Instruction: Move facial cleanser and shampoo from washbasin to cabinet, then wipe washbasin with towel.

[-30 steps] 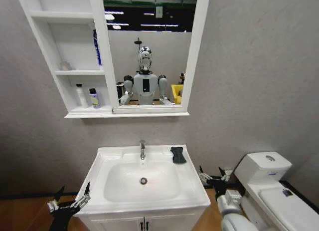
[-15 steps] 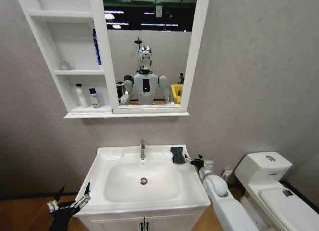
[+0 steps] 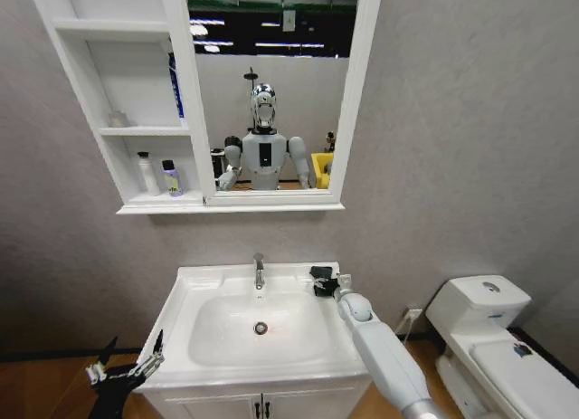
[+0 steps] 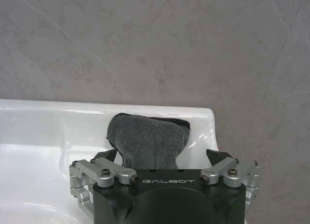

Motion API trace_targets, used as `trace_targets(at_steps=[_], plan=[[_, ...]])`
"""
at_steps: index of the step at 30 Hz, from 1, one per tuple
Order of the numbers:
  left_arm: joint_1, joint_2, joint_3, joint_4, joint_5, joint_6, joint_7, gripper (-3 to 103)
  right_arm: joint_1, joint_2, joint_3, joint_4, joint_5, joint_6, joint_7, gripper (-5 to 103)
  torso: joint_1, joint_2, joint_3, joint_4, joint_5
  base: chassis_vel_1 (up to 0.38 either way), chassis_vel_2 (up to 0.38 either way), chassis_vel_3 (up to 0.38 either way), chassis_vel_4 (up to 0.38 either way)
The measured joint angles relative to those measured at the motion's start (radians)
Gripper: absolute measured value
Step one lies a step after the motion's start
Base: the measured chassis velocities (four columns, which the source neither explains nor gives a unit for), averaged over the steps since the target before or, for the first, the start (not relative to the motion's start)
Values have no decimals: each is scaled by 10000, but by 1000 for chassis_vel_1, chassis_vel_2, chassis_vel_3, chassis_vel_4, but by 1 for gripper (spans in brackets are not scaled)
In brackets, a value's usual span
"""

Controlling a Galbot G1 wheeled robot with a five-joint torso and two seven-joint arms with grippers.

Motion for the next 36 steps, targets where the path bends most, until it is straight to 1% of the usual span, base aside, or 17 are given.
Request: trace_targets(at_steps=[7, 11, 15, 17, 19, 20, 21, 23, 27, 28, 30, 31, 32, 33, 34, 35, 36], plan=[[0, 0, 0, 0, 0, 0, 0, 100, 221, 42, 45, -669, 74, 266, -422, 102, 0, 1, 0, 1, -1, 0, 0, 0, 0], [0, 0, 0, 0, 0, 0, 0, 100, 274, 100, 56, -999, 28, 487, -610, 99, 0, 1, 0, 2, 0, 0, 0, 0, 0], [0, 0, 0, 0, 0, 0, 0, 100, 292, 130, 69, -1179, -120, 693, -758, 84, 0, 1, 0, 2, 0, 0, 0, 0, 0], [-1, 0, 0, 0, 0, 0, 0, 100, 292, 132, 68, -1208, -178, 749, -834, 73, 0, 1, 0, 2, 0, 0, 0, 0, 0], [0, 0, 0, 0, 0, 0, 0, 100, 292, 132, 68, -1221, -194, 762, -851, 73, 0, 1, 0, 2, 0, 0, 0, 0, 0], [0, 0, 0, 0, 0, 0, 0, 100, 292, 134, 68, -1232, -201, 769, -857, 67, 0, 1, 0, 2, 0, 0, 0, 0, 0], [0, 0, 0, 0, 0, 0, 0, 100, 292, 140, 69, -1235, -207, 773, -858, 56, 0, 1, 0, 2, 0, 0, 0, 0, 0], [0, 0, 0, 0, 0, 0, 0, 100, 290, 144, 68, -1232, -209, 773, -858, 56, 0, 1, 0, 3, 0, 0, 0, 0, 0], [0, 0, 0, 0, 0, 0, 0, 100, 195, 151, 54, -1013, -229, 765, -756, 35, 0, 1, 1, 2, 0, 0, 0, 0, 0], [0, 0, 0, 0, 0, 0, 0, 100, 195, 151, 54, -1013, -229, 765, -756, 35, 0, 1, 1, 2, 0, 0, 0, 0, 0], [0, 0, 0, 0, 0, 0, 0, 100, -80, 93, -118, -219, 111, 411, -349, 24, 1, 1, 0, 2, -1, 0, 0, 0, 0], [0, 0, 0, 0, 0, 0, 0, 100, -80, 93, -118, -219, 111, 411, -349, 24, 1, 1, 0, 2, -1, 0, 0, 0, 0], [0, 0, 0, 0, 0, 0, 0, 100, -308, 57, -259, 397, 422, 152, -2, 19, 1, 1, 0, 1, 0, 0, 0, 0, 0], [0, 0, 2, 0, 0, 0, 2, 100, -520, 46, -415, 978, 669, -48, 318, 19, 1, 1, 0, -2, -1, 0, 0, 0, 0], [0, 0, 1, 0, 0, 0, 2, 100, -828, 52, -679, 1758, 994, -335, 864, 10, 0, 1, -1, 1, -2, 0, 0, 0, 0], [0, 0, 1, 0, 0, 0, 2, 100, -828, 52, -679, 1758, 994, -335, 864, 10, 0, 1, -1, 1, -2, 0, 0, 0, 0], [0, 0, 0, 0, 0, 0, 0, 100, -1135, 100, -927, 2394, 1285, -648, 1557, 8, -1, 2, -1, 4, -2, 0, 0, 0, 0]])
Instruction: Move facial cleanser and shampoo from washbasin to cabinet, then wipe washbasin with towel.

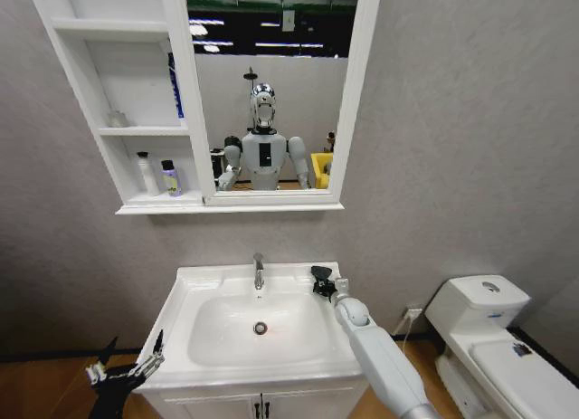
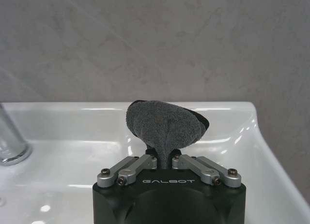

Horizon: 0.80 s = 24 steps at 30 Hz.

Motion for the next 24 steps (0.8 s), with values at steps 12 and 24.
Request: trace_targets(at_steps=[12, 24], plan=[[0, 0, -1, 0, 0, 1, -1, 100, -1974, 510, -308, 1425, 674, -1370, 2152, 8, -1, 1, 0, -3, 1, 0, 0, 0, 0], [0, 0, 0, 0, 0, 0, -1, 100, -1760, 672, 48, 412, 528, -1156, 1377, 8, -1, 1, 1, -1, 1, 0, 0, 0, 0]])
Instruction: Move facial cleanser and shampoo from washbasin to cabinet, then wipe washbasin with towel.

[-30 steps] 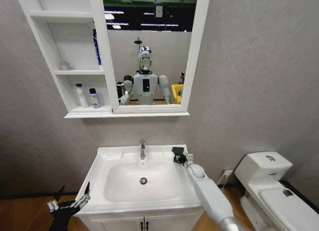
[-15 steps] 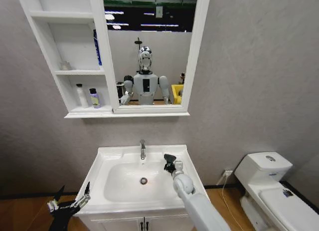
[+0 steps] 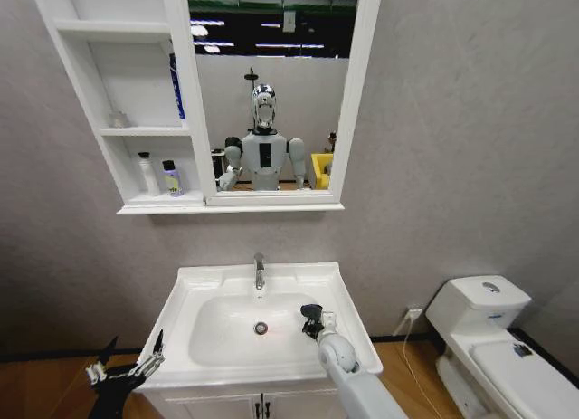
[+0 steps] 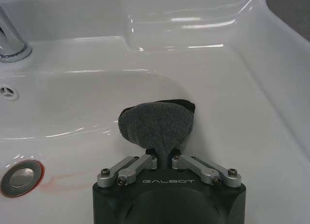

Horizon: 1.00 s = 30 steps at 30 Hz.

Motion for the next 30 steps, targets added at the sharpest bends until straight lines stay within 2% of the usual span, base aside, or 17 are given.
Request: trace_targets(at_steps=[11, 17, 24, 30], plan=[[0, 0, 0, 0, 1, 0, 0, 100, 370, 970, 3, -1630, -669, 614, -1027, 8, 1, -1, 1, -2, -2, 0, 0, 0, 0], [0, 0, 0, 0, 0, -1, 0, 100, 752, 1750, 255, -2930, -1289, 1394, -1722, 8, 0, -1, 0, -2, -1, 0, 0, 0, 0], [0, 0, 0, 0, 0, -1, 0, 100, 784, 1995, 340, -3138, -1413, 1556, -2148, 8, 2, -2, 1, -2, -1, 0, 0, 0, 0], [0, 0, 0, 0, 0, 0, 0, 100, 835, 2025, 262, -3089, -1174, 1313, -2206, 8, 3, -2, 1, -2, 0, 0, 0, 0, 0]])
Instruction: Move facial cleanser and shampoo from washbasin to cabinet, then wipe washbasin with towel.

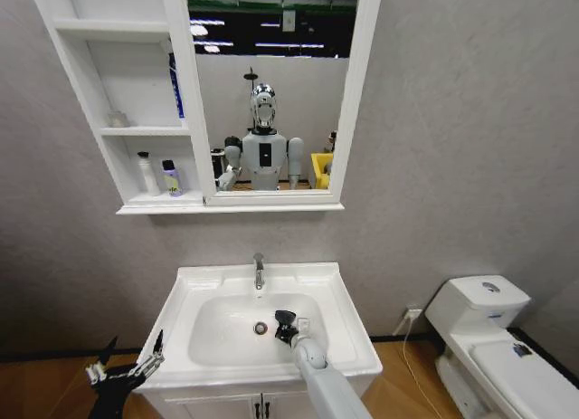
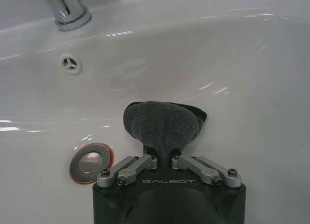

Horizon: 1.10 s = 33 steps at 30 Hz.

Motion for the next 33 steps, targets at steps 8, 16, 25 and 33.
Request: trace_targets(at_steps=[8, 16, 25, 33], plan=[[0, 0, 0, 0, 0, -1, 0, 100, 440, 275, -158, -162, 666, -469, -62, 8, 0, 0, 0, 1, 0, 0, 0, 0, 0], [0, 0, 0, 0, 0, -1, 0, 100, 922, 401, -155, -920, 1043, -799, -100, 8, 0, 0, 0, 1, 1, 0, 0, 0, 0], [0, -1, 0, 0, 0, 0, 0, 100, 1320, 401, -53, -1570, 906, -660, -224, 8, -1, 1, -1, 2, 1, 0, 0, 0, 0], [0, 0, 0, 0, 0, 0, 0, 100, 1023, 392, 102, -1266, 441, -562, -222, 8, 0, 0, -1, 0, 0, 0, 0, 0, 0]])
